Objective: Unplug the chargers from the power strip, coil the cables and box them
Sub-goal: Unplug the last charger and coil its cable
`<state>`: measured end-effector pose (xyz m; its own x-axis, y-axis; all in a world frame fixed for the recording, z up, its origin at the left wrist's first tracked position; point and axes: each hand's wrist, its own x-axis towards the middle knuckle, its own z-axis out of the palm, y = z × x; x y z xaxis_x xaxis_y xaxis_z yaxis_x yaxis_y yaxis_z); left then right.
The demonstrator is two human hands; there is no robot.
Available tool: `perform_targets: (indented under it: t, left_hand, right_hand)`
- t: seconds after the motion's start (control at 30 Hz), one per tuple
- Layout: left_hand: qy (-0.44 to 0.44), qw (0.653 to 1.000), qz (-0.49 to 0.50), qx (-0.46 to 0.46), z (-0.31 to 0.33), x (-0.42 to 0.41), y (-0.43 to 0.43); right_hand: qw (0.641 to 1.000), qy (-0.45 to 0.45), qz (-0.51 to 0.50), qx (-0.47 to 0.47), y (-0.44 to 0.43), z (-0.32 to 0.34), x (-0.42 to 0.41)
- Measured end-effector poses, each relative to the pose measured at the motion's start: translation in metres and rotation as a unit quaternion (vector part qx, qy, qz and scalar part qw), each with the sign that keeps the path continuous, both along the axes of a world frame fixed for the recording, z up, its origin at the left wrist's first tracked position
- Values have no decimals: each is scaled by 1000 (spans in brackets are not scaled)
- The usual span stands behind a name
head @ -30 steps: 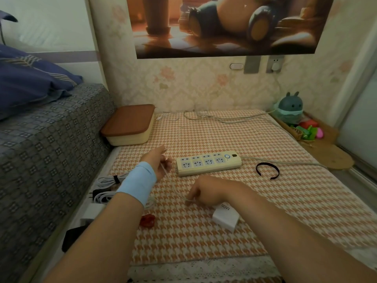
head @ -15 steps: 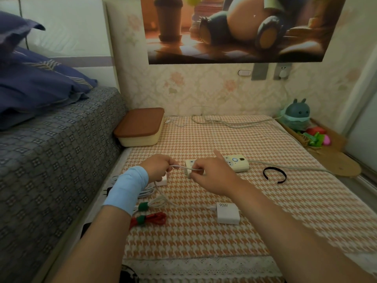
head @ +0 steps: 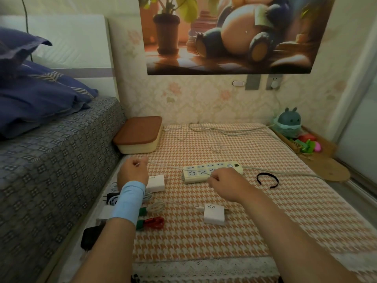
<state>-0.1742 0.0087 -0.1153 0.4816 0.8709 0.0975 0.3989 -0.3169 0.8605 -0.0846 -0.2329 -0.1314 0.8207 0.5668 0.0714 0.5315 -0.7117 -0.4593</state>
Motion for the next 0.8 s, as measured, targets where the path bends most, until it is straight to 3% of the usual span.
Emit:
perform_targets:
  t: [0.07,0.1,0.17,0.27,0.33,0.4,0.47,0.57,0.63,0.7,0.8]
  left_hand:
    - [132,984,-5,124,-3,-1,2]
    - [153,969,-29,194,-3,1,-2]
    - [79,953,-151,251,0,9,-21]
    - [-3,917,-364,161,6,13,-54]
    - [-10,917,-390,89,5,14,-58]
    - [-28,925,-380,8,6,13,-54]
    - [-30,925,-378,-12,11,11,-49]
    - [14,933,-338,125,13,12,-42]
    - [-40,960,-253,116,15,12,-34]
    - [-98,986,-104,82,20,9,-21]
    - [-114,974,53,191,22,2,4]
  right_hand:
    - [1000,5,13,1,6,3,-4]
    - [1000,5,24,3,12,3,-6]
    - [998,15,51,18,25,4,-12]
    - [996,13,66,56,37,5,-12]
    - [996,-10,49,75,34,7,-8]
    - [997,-20,33,69,25,7,-1]
    - [998,-24,32,38,20,8,2]
    - [998,-51,31,-20,21,12,1]
    - [996,-65,13,-59,19,13,4]
    - [996,-31,-6,-87,15,7,13]
    - [996,40,-2,-86,10,-2,17]
